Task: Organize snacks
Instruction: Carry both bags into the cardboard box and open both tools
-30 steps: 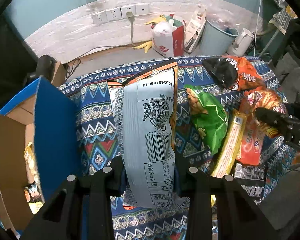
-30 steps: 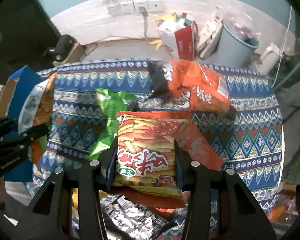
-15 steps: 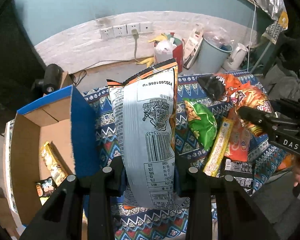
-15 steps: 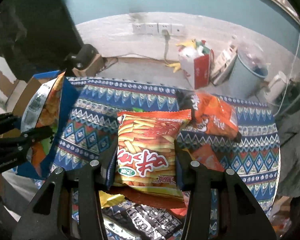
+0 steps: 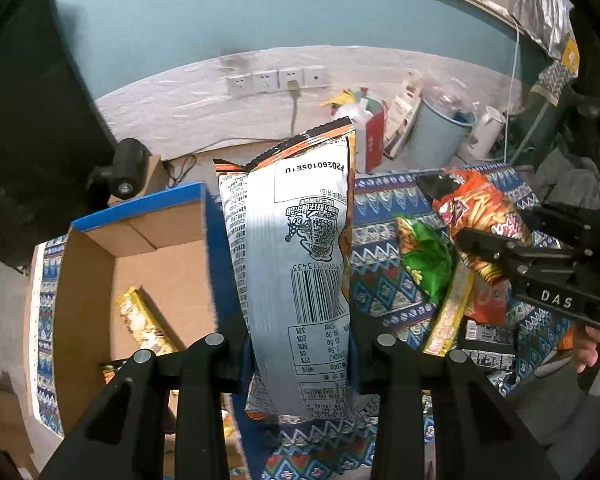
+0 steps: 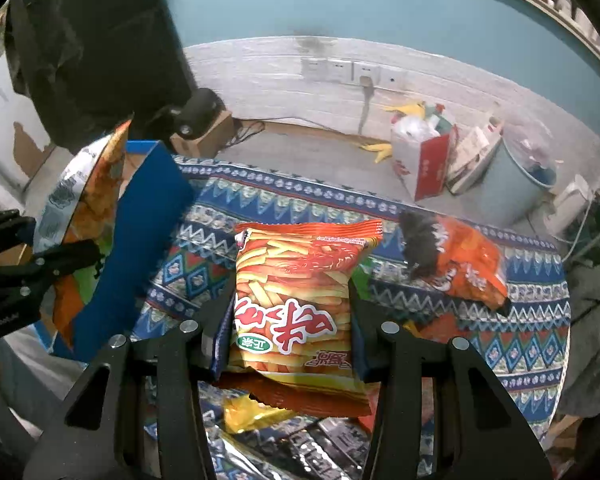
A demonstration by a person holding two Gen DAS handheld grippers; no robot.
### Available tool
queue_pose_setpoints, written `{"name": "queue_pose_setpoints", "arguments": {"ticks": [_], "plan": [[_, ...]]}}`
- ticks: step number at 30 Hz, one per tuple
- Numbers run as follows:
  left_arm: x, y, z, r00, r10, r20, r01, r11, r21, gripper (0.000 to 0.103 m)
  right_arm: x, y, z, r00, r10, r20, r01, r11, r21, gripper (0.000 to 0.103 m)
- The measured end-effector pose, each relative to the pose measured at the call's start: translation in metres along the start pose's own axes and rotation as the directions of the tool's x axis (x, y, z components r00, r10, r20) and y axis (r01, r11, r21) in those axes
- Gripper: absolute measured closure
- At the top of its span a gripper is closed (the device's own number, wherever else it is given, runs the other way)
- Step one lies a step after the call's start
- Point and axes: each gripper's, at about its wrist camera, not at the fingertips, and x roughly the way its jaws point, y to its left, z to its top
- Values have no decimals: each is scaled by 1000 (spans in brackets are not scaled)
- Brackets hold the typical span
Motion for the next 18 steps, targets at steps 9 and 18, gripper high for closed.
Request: {"name": "queue_pose_setpoints", "arguments": {"ticks": [9,18], "plan": [[-8,43,-10,1000,26,14,-25,997,-66,67,7,41,13,999,32,2,-31,998,-57,58],[1,91,-33,997,78,-22,-80,986,-146,67,18,81,27,999,54,-9,-55,992,-114,58]]}}
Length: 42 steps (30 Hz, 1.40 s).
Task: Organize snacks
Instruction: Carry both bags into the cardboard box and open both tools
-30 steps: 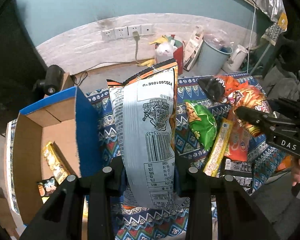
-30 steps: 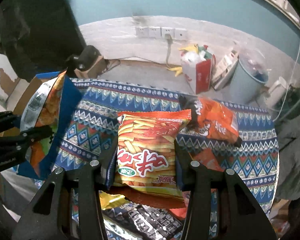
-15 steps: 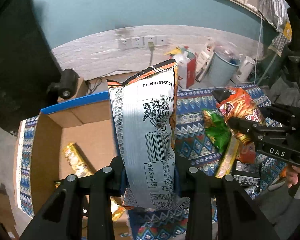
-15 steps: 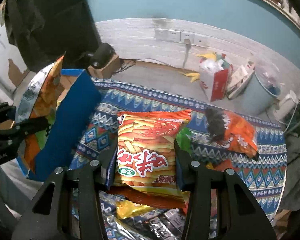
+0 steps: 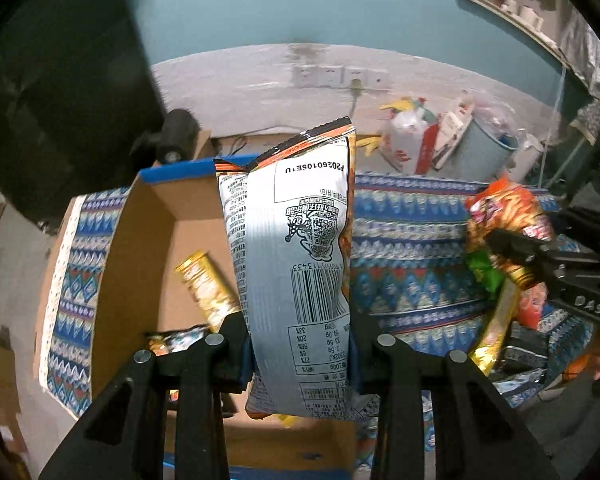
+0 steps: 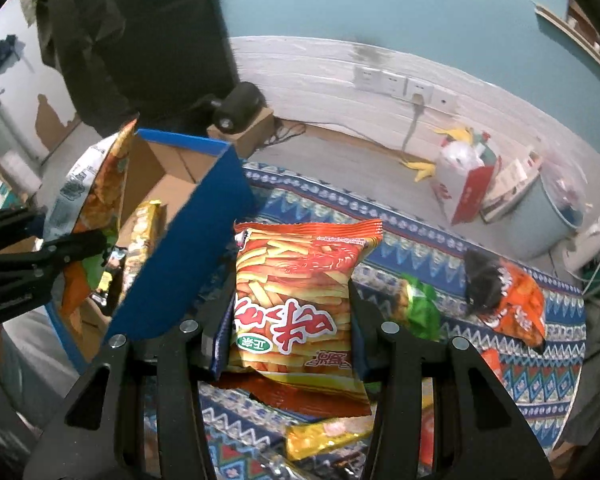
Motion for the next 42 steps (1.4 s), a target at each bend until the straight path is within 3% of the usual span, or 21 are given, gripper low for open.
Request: {"name": "queue_pose_setpoints", "arguments": {"ticks": [13,16,18,20,31,42], "plan": [[35,45,-24,992,51,-116,-60,995,-74,63,16,52,20,998,56,-2,-56,997,-57,58],[35,51,-26,991,68,-119,-78,994,-83,57,20,66,24,997,74,-2,-74,995,-73,58],[34,55,-27,990,78,-119,-88,993,-85,42,24,75,28,996,86,-3,-85,993,-86,58],[30,59,-27,989,100,-110,-109,991,-82,36,26,82,30,996,94,-4,-94,991,-94,58],[5,95,-29,980,184,-76,-193,971,-141,29,49,129,51,987,156,-28,-158,978,-139,58],[5,120,-43,979,171,-113,-192,958,-212,29,86,161,54,979,184,-84,-195,970,-148,58]]}}
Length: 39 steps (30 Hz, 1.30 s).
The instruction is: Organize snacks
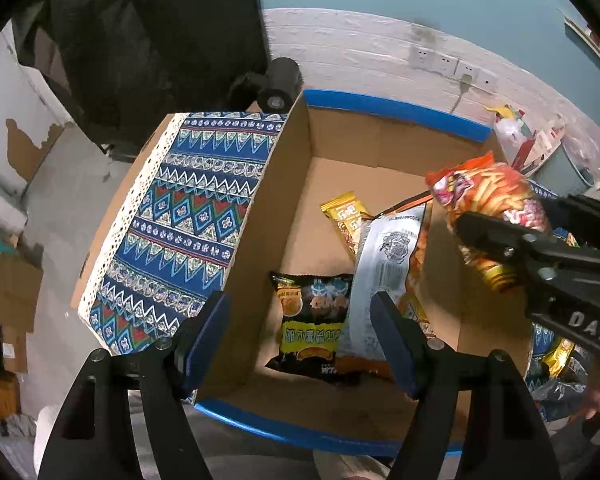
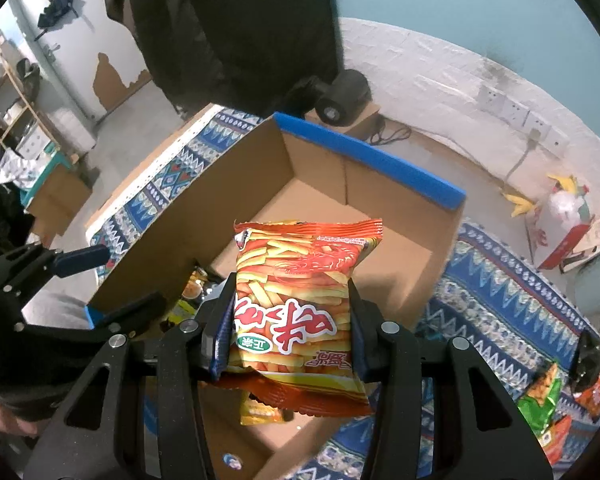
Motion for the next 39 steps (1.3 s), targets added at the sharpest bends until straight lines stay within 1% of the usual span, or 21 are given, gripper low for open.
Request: {"name": "queue_pose_setpoints", "arguments": {"ticks": [7,9,11,14,17,21,30,34,39], "plan": [[-4,-3,3,1000,-6,9,6,1000,3,29,11,0,-2,999,15,-31,-15,1000,16,55],[-4,-5,3,1000,-7,13,7,1000,7,29,7,-2,-2,1000,12,-24,-11,1000,22,46],[-5,-7,4,1000,-13,16,13,1000,8,28,1,-4,-2,1000,10,-13,-10,1000,28,42],[-6,-11,5,1000,-24,16,24,1000,8,28,-12,-10,-1,1000,2,9,-3,999,41,38],[-8,-17,7,999,-36,21,36,999,12,28,-24,-15,-2,999,-10,31,8,999,49,33],[-12,-27,9,998,-60,29,60,998,23,28,-41,-23,-7,997,-53,48,51,997,52,28],[-24,-64,10,992,-118,45,114,989,89,27,-73,-48,-26,992,-113,61,109,991,79,27],[-30,-82,10,989,-135,54,128,983,128,24,-85,-60,-37,989,-133,61,126,987,101,27],[-34,-106,9,987,-151,57,138,974,180,24,-100,-76,-53,985,-163,57,155,981,119,27]]}}
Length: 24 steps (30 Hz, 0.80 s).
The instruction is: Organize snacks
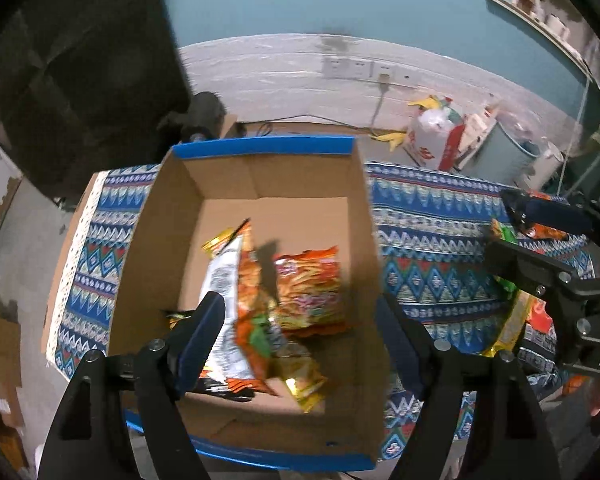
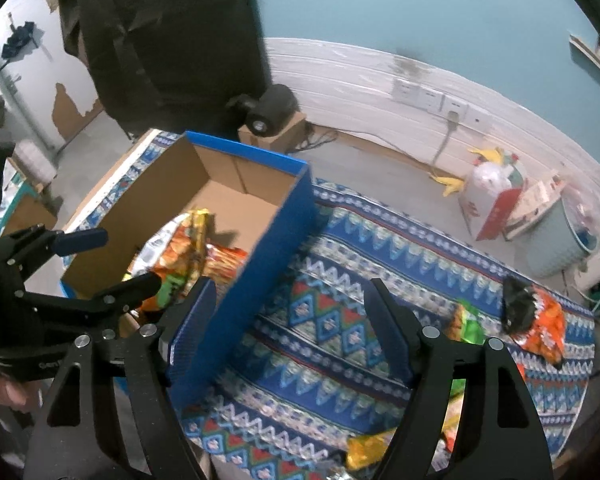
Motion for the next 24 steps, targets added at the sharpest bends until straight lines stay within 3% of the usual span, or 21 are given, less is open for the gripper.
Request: {"name": "queue_pose_setpoints", "arguments": {"ticks": [9,17,24], "plan": [[4,-51,1,1000,-24,-17,26,995,101,24,-18,-38,-24,999,-47,-8,47,998,51,26],[16,-98,-1,995,-65,-71,76,982,172,24,-26,-83,-49,995,-92,-39,96,988,120,26],[30,-140,-7,992,-60,-112,86,966,245,24,-36,-123,-76,991,-122,-61,132,972,193,26]]}}
